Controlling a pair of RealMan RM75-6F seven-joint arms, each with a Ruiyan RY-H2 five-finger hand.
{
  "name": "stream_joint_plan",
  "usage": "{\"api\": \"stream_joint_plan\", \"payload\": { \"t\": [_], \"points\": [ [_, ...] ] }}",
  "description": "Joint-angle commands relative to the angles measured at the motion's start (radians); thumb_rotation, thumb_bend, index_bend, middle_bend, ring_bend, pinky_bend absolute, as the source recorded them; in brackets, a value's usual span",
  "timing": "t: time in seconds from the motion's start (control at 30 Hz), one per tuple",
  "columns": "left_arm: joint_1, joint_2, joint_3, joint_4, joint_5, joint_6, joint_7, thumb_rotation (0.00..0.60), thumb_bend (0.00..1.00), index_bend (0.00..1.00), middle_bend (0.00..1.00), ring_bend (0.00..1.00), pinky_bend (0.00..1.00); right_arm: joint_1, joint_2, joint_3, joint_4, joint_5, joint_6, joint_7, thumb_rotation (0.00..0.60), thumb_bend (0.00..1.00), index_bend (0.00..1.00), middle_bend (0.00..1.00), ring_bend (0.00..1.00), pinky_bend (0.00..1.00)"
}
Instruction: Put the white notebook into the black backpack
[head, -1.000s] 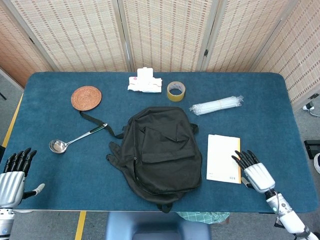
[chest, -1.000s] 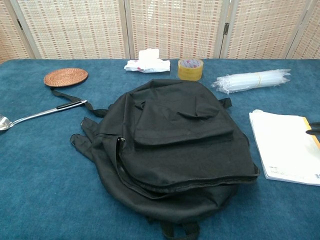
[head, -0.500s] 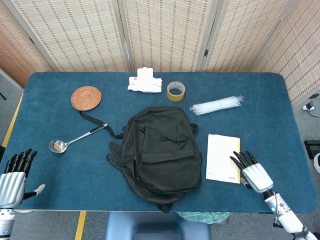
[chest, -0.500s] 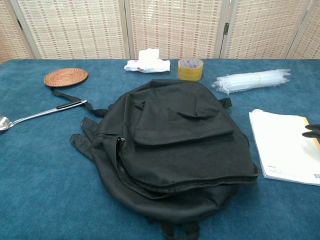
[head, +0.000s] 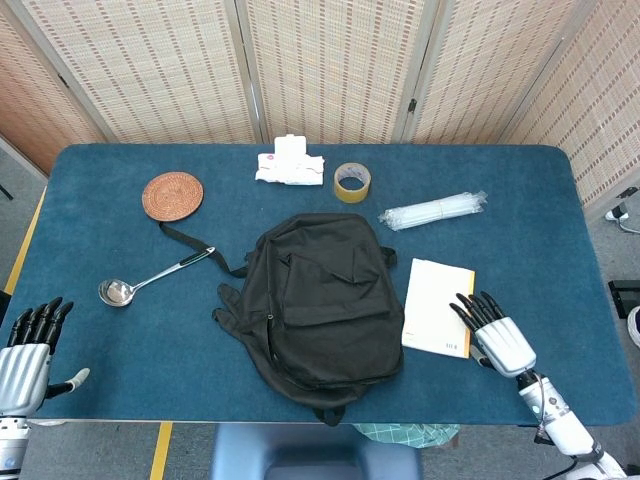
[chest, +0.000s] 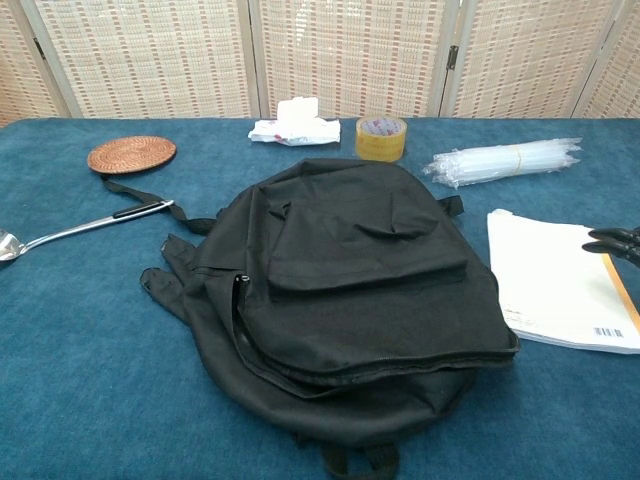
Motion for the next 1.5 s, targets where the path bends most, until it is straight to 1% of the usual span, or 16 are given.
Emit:
{"api": "stream_joint_plan", "payload": {
  "t": [0.03,0.17,0.3,0.5,0.73,0.83,0.93,1.03,1.17,1.4,1.5],
  "points": [
    [0.000,0.000,0.000,0.001,0.000,0.000,-0.001,0.600,0.20,0.09,0.06,0.06,0.00,0.013,-0.013,0.009,0.004,0.002,0.008,0.001,0.600,0.38,0.01,0.07,0.09,0.00],
    [0.000,0.000,-0.001,0.001,-0.001,0.000,-0.004,0.600,0.20,0.09,0.06,0.06,0.00,0.038,-0.038,0.024,0.010,0.008,0.007,0.003,0.600,0.38,0.03,0.09,0.11,0.00],
    [0.000,0.002,-0.001,0.001,0.000,0.000,-0.005,0.600,0.20,0.09,0.06,0.06,0.00,0.066,-0.059,0.032,0.016,0.007,0.001,0.002,0.600,0.38,0.05,0.10,0.14,0.06],
    [0.000,0.005,-0.003,0.000,0.000,0.002,-0.009,0.600,0.20,0.09,0.06,0.06,0.00,0.111,-0.095,0.048,0.018,0.013,-0.020,-0.009,0.600,0.38,0.06,0.12,0.17,0.12],
    [0.000,0.006,-0.004,0.001,0.001,0.003,-0.014,0.600,0.20,0.09,0.06,0.06,0.00,0.145,-0.114,0.051,0.000,0.006,-0.018,-0.019,0.600,0.42,0.07,0.14,0.21,0.19],
    [-0.001,0.006,-0.004,0.001,0.000,0.002,-0.016,0.600,0.20,0.09,0.06,0.06,0.00,0.162,-0.126,0.049,-0.007,0.000,-0.024,-0.042,0.600,0.45,0.09,0.14,0.22,0.24],
    [0.000,0.006,-0.002,0.002,0.003,0.002,-0.016,0.600,0.20,0.09,0.06,0.06,0.00,0.166,-0.132,0.056,-0.013,0.009,-0.024,-0.060,0.600,0.53,0.13,0.15,0.22,0.26],
    [0.000,0.005,-0.002,0.004,0.002,0.002,-0.019,0.600,0.20,0.09,0.06,0.06,0.00,0.168,-0.134,0.066,-0.018,0.024,-0.034,-0.073,0.600,0.55,0.17,0.17,0.24,0.29],
    [-0.001,0.003,-0.002,0.008,0.002,0.000,-0.022,0.600,0.20,0.09,0.06,0.06,0.00,0.173,-0.129,0.074,-0.032,0.039,-0.049,-0.084,0.600,0.55,0.20,0.18,0.24,0.30],
    [-0.003,-0.001,-0.004,0.012,0.001,-0.002,-0.024,0.600,0.20,0.09,0.06,0.06,0.00,0.194,-0.113,0.099,-0.081,0.064,-0.070,-0.110,0.600,0.55,0.21,0.20,0.25,0.31],
    [-0.002,-0.001,-0.004,0.014,-0.001,-0.002,-0.025,0.600,0.20,0.09,0.06,0.06,0.00,0.203,-0.107,0.110,-0.107,0.075,-0.078,-0.113,0.600,0.55,0.24,0.22,0.27,0.31]
  ]
}}
